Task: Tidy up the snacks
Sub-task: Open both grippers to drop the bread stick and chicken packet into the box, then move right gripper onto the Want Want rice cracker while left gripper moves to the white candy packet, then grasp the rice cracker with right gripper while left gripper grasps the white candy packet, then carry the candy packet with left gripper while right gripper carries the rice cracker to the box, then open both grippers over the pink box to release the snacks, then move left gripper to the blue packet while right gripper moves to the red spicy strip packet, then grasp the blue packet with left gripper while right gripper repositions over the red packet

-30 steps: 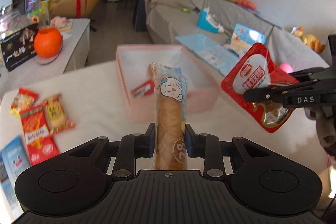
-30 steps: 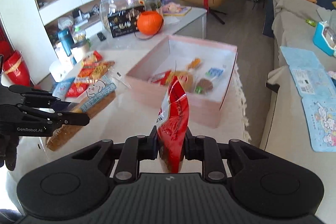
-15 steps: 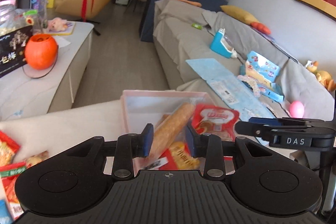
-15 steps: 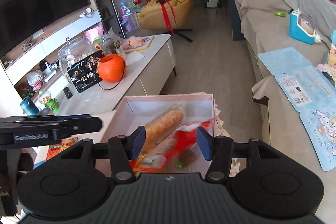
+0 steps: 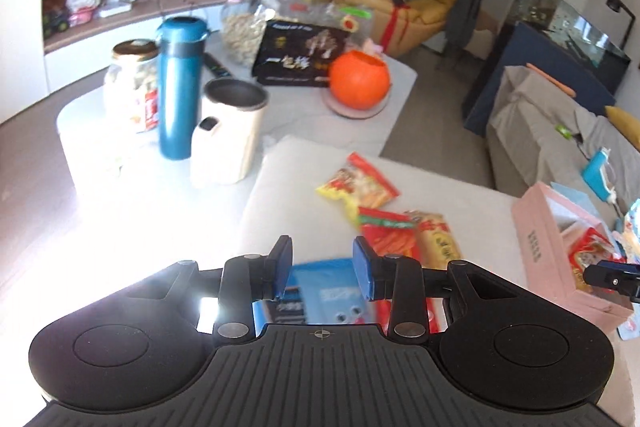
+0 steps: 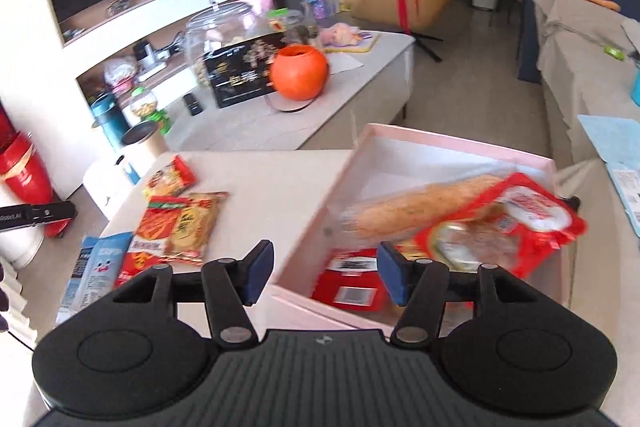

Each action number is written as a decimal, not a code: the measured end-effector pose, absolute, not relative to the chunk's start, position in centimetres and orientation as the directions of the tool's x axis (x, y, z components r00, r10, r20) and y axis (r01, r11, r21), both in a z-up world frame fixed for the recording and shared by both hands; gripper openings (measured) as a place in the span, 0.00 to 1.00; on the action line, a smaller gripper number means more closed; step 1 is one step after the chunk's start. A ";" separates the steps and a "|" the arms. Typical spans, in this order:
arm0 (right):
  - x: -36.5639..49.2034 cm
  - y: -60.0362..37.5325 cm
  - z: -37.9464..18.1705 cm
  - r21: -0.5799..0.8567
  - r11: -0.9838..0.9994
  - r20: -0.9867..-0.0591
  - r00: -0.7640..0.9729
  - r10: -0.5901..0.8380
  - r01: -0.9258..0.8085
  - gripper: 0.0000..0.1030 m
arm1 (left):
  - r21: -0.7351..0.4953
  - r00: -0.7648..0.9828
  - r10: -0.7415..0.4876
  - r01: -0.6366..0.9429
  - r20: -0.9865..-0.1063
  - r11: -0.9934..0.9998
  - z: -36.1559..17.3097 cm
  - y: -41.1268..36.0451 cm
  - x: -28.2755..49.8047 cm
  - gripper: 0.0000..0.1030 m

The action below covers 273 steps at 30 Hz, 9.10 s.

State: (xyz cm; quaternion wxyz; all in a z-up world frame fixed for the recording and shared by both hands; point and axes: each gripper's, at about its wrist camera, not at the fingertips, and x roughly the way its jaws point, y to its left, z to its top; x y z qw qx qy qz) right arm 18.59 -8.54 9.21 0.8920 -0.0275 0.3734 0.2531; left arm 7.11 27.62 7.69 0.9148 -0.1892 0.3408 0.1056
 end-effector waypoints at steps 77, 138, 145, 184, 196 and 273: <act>9.1 -5.2 0.1 0.054 0.827 -0.660 0.602 0.450 -0.559 0.84 | -0.135 0.680 -0.078 -0.031 -0.729 0.990 4.5 29.1 26.0 0.75; 4.8 -21.6 7.3 0.033 0.942 -0.667 0.695 0.270 -0.335 0.34 | -0.246 0.787 -0.334 0.237 -0.519 0.940 14.2 0.1 10.1 0.55; 5.1 -21.3 6.2 0.064 0.945 -0.671 0.687 0.279 -0.321 0.33 | -0.396 0.777 -0.401 0.214 -0.484 0.893 15.0 -0.2 21.1 0.58; 20.3 -21.4 15.0 0.144 0.965 -0.620 0.741 0.260 -0.218 0.74 | -0.459 0.657 -0.478 0.220 -0.582 0.861 6.5 1.9 25.3 0.57; 17.7 -14.6 12.6 0.073 0.921 -0.637 0.693 0.339 -0.384 0.74 | -0.297 0.757 -0.028 -0.222 -0.653 0.929 6.8 14.4 9.7 0.57; 6.1 -15.3 0.0 0.033 0.930 -0.666 0.686 0.294 -0.367 0.87 | 0.104 0.623 0.044 0.061 -0.781 0.993 2.1 4.7 11.1 0.78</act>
